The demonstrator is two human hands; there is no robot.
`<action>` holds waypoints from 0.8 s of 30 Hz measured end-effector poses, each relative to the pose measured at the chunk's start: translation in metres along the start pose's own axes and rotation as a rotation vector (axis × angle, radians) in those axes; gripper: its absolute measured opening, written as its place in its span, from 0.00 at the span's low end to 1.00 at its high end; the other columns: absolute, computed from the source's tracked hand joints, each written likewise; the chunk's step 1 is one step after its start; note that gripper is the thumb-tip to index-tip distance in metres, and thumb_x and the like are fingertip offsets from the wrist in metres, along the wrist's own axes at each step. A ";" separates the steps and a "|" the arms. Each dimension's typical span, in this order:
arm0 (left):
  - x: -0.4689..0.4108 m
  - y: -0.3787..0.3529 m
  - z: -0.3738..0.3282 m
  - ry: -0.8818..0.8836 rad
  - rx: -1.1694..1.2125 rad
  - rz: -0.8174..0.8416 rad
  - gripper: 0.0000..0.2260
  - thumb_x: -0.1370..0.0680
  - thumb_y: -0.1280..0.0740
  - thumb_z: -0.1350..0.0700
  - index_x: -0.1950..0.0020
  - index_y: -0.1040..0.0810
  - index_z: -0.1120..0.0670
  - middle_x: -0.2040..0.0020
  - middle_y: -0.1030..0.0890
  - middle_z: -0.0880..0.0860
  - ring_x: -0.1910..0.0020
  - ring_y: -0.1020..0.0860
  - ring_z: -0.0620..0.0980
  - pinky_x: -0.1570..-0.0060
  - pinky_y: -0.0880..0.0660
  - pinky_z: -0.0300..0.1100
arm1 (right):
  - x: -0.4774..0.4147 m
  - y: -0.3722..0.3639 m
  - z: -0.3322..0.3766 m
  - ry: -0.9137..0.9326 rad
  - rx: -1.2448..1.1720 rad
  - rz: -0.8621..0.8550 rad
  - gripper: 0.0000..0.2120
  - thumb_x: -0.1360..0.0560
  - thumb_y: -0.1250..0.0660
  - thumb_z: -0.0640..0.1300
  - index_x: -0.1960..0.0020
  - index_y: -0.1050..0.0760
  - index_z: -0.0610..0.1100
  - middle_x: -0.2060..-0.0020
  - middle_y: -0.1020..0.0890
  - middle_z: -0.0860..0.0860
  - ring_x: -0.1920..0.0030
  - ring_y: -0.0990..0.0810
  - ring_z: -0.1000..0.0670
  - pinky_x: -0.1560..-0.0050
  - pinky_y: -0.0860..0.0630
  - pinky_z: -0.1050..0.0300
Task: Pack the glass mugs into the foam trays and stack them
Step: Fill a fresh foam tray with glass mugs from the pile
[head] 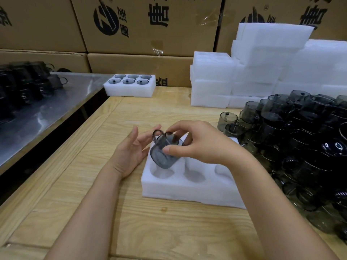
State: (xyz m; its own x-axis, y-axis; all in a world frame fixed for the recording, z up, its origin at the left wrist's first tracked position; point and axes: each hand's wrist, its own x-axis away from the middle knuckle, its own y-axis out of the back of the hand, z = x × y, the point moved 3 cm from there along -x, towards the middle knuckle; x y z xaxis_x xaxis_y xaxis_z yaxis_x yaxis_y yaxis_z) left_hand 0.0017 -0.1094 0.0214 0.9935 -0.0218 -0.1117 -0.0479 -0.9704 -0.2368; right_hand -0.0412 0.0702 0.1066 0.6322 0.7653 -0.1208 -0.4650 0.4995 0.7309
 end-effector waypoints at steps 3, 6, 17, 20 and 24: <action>-0.002 0.000 -0.001 -0.005 0.005 -0.025 0.31 0.36 0.28 0.32 0.44 0.16 0.54 0.29 0.28 0.47 0.29 0.33 0.47 0.27 0.42 0.55 | -0.001 -0.012 0.001 -0.019 0.076 0.063 0.18 0.35 0.28 0.62 0.47 0.23 0.58 0.57 0.20 0.58 0.63 0.25 0.66 0.66 0.30 0.73; -0.001 -0.001 0.000 -0.004 -0.016 -0.036 0.29 0.36 0.27 0.35 0.44 0.16 0.54 0.30 0.28 0.46 0.29 0.33 0.44 0.30 0.39 0.50 | -0.002 -0.020 0.005 -0.043 0.149 0.058 0.20 0.34 0.31 0.63 0.47 0.22 0.54 0.59 0.17 0.51 0.61 0.23 0.57 0.55 0.22 0.54; 0.000 0.000 0.000 -0.008 -0.097 -0.071 0.19 0.32 0.32 0.42 0.48 0.15 0.51 0.31 0.27 0.44 0.31 0.31 0.41 0.33 0.36 0.48 | 0.004 -0.034 0.034 0.020 0.477 -0.002 0.18 0.29 0.33 0.58 0.66 0.33 0.46 0.68 0.34 0.52 0.68 0.34 0.53 0.72 0.44 0.60; 0.001 -0.001 -0.001 -0.003 -0.122 -0.091 0.19 0.30 0.34 0.43 0.48 0.15 0.52 0.31 0.27 0.45 0.31 0.31 0.41 0.34 0.35 0.46 | 0.002 -0.038 0.032 0.018 0.508 0.033 0.20 0.29 0.33 0.58 0.68 0.37 0.48 0.65 0.33 0.52 0.66 0.35 0.53 0.72 0.45 0.61; 0.002 -0.009 -0.008 0.003 -0.228 -0.215 0.19 0.27 0.40 0.45 0.44 0.17 0.53 0.33 0.24 0.46 0.32 0.29 0.42 0.35 0.35 0.47 | 0.000 -0.043 0.029 0.073 0.449 0.075 0.20 0.30 0.31 0.58 0.66 0.33 0.44 0.63 0.30 0.51 0.61 0.32 0.51 0.72 0.43 0.61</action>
State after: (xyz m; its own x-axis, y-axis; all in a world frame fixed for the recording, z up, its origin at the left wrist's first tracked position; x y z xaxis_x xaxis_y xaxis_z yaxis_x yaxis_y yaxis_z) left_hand 0.0051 -0.1028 0.0314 0.9787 0.1892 -0.0797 0.1872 -0.9818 -0.0321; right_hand -0.0034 0.0374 0.0949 0.5542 0.8274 -0.0913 -0.1831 0.2282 0.9563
